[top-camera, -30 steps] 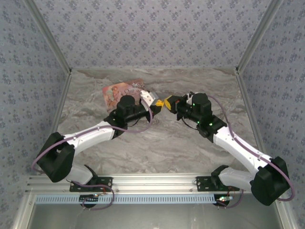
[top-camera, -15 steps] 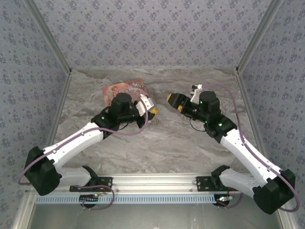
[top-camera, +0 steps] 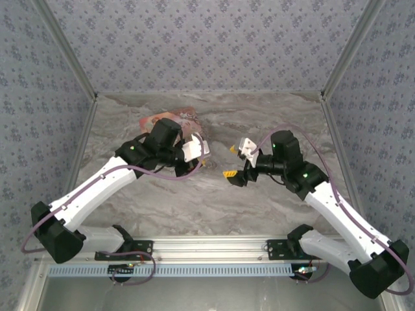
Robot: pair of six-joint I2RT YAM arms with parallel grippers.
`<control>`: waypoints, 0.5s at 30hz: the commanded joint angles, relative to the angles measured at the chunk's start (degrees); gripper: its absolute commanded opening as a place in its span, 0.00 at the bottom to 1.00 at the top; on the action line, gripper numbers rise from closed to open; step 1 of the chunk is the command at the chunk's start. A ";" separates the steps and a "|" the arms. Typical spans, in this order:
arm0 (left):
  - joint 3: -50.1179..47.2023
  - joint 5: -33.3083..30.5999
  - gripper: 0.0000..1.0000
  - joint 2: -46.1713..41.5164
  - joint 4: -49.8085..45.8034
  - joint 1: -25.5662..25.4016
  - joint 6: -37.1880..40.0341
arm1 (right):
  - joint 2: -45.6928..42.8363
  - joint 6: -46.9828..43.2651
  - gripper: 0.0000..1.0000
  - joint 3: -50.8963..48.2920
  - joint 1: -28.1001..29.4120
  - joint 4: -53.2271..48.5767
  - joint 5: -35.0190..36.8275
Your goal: Unlock a padlock with a key
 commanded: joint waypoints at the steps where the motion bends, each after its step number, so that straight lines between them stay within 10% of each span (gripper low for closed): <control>1: 3.14 2.36 0.00 0.61 -8.12 -0.39 5.62 | 1.97 -13.67 0.82 1.23 0.35 -1.48 -5.01; 15: 6.04 1.97 0.00 0.64 -10.80 -0.51 10.06 | 13.02 -9.77 0.59 4.91 5.37 7.60 -8.99</control>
